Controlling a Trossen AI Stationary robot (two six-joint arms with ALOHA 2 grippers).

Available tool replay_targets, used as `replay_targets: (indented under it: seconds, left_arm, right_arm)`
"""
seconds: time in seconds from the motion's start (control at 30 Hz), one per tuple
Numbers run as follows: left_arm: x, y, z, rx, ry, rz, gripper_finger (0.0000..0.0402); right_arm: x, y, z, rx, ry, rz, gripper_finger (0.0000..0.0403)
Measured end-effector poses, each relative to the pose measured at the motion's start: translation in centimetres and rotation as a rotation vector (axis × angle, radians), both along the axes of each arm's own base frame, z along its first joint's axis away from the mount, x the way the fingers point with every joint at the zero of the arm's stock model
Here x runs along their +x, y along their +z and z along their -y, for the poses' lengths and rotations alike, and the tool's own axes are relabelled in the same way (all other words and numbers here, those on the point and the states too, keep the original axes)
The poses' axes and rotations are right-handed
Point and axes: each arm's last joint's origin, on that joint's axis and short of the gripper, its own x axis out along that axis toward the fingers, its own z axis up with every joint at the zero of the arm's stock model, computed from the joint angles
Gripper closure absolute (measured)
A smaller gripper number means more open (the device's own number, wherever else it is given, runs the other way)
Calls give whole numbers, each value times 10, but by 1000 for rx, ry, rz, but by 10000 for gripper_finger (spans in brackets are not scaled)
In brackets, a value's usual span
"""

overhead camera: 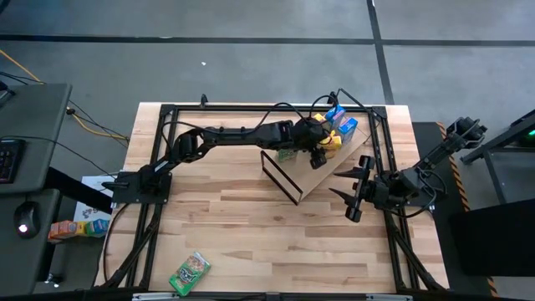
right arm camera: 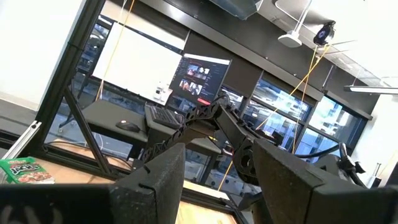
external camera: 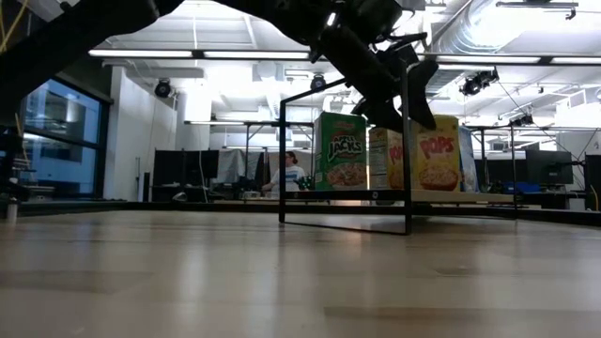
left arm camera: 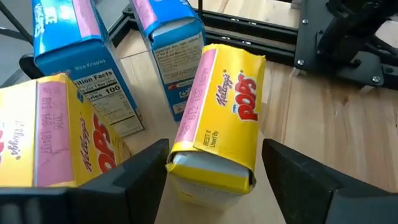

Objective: Stack cereal on shelf
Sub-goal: Put the yellow cereal box on the shelf aligned with the yellow cereal box

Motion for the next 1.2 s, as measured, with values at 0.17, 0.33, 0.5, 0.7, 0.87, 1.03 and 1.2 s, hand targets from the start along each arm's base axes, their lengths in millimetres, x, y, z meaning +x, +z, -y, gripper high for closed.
replay_targets:
  seconds: [0.17,0.33,0.5,0.7,0.87,1.03,1.2]
  left_arm:
    - [-11,30,1,41,-24,19,153]
    - [-38,77,1,79,-32,27,154]
    - [-85,147,4,136,18,96,169]
    - [-133,190,22,171,-7,182,251]
    - [-158,155,38,187,-51,210,374]
    - [-202,109,39,173,-10,360,387]
    - [-259,85,40,151,-11,607,398]
  right_arm:
    - [0,0,0,-3,0,-4,219]
    - [0,-1,0,-4,-2,-6,219]
    - [0,-1,0,10,-9,-11,219]
    - [1,-6,4,140,-124,-64,219]
    - [2,-13,10,270,-324,-113,219]
    - [6,-27,17,325,-454,-172,244]
    - [12,-49,26,354,-467,-271,336]
